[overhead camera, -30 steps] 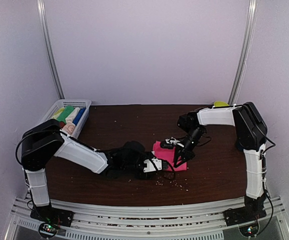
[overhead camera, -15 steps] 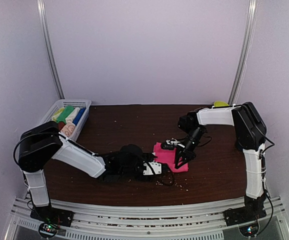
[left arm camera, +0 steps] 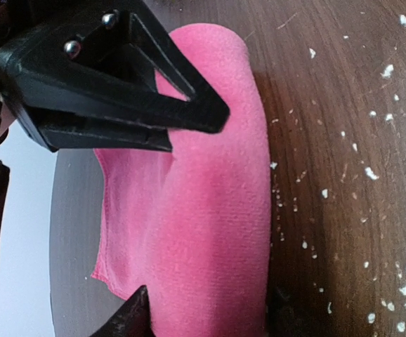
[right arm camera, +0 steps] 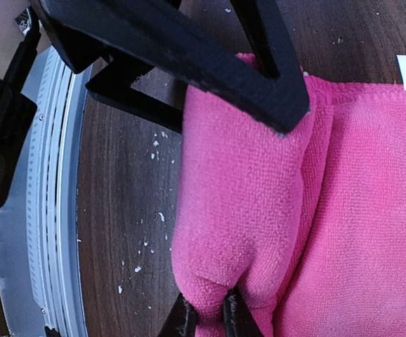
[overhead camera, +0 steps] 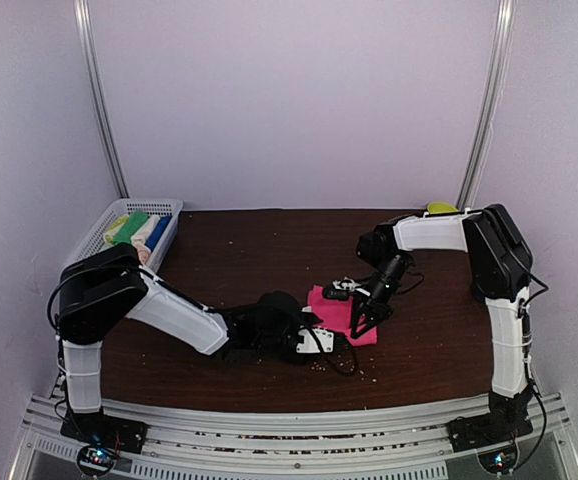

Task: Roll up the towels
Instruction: Roll the towel at the center of the board.

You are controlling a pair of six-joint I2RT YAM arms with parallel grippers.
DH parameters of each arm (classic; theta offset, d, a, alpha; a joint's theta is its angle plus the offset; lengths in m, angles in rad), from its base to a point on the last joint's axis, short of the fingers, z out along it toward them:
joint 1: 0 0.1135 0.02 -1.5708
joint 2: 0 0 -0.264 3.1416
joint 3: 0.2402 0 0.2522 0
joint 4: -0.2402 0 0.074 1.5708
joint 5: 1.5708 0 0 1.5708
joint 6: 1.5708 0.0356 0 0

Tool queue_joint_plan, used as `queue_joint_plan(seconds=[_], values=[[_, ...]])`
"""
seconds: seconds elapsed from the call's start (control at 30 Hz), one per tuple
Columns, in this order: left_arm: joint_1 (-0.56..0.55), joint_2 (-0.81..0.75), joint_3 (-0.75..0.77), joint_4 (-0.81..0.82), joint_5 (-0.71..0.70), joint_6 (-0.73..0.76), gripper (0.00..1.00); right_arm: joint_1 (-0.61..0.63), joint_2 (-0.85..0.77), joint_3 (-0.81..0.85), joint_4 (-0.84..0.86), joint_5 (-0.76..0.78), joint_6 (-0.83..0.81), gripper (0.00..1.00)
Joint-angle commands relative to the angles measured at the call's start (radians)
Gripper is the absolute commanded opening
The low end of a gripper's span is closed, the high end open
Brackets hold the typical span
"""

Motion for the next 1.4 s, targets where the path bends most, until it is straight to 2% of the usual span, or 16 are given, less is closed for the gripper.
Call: queue_joint_plan(seconds=[0.0,0.03,0.13,0.23,0.27,0.5,0.67,0.9,1.13,1.27,1.37], values=[[-0.005,0.036,0.056,-0.047,0.027,0.011,0.49,-0.003,0.034,-0.002,-0.033,0.044,-0.015,0.12],[-0.005,0.043,0.065,-0.058,0.030,0.009,0.44,-0.004,0.035,-0.003,-0.034,0.045,-0.015,0.12],[-0.005,0.048,0.085,-0.098,0.046,-0.011,0.18,-0.005,0.029,-0.001,-0.034,0.049,-0.016,0.13],[-0.005,0.040,0.095,-0.148,0.080,-0.043,0.01,-0.007,0.013,0.003,-0.045,0.048,-0.029,0.15],[-0.005,0.035,0.100,-0.167,0.098,-0.056,0.00,-0.007,0.000,0.002,-0.049,0.047,-0.037,0.17],[-0.001,0.025,0.167,-0.375,0.231,-0.174,0.00,-0.013,-0.147,-0.050,-0.010,0.058,-0.078,0.35],[0.029,0.046,0.228,-0.493,0.338,-0.290,0.00,-0.014,-0.280,-0.150,0.107,0.106,-0.083,0.44],[0.092,0.104,0.337,-0.642,0.506,-0.420,0.00,-0.019,-0.522,-0.399,0.478,0.188,-0.015,0.55],[0.136,0.173,0.470,-0.798,0.600,-0.495,0.00,-0.016,-0.816,-0.749,0.860,0.294,-0.078,0.67],[0.157,0.220,0.541,-0.868,0.642,-0.518,0.00,-0.005,-0.932,-0.894,1.016,0.313,-0.130,0.77],[0.173,0.245,0.570,-0.894,0.683,-0.538,0.00,0.017,-0.943,-0.935,1.060,0.327,-0.146,0.77]])
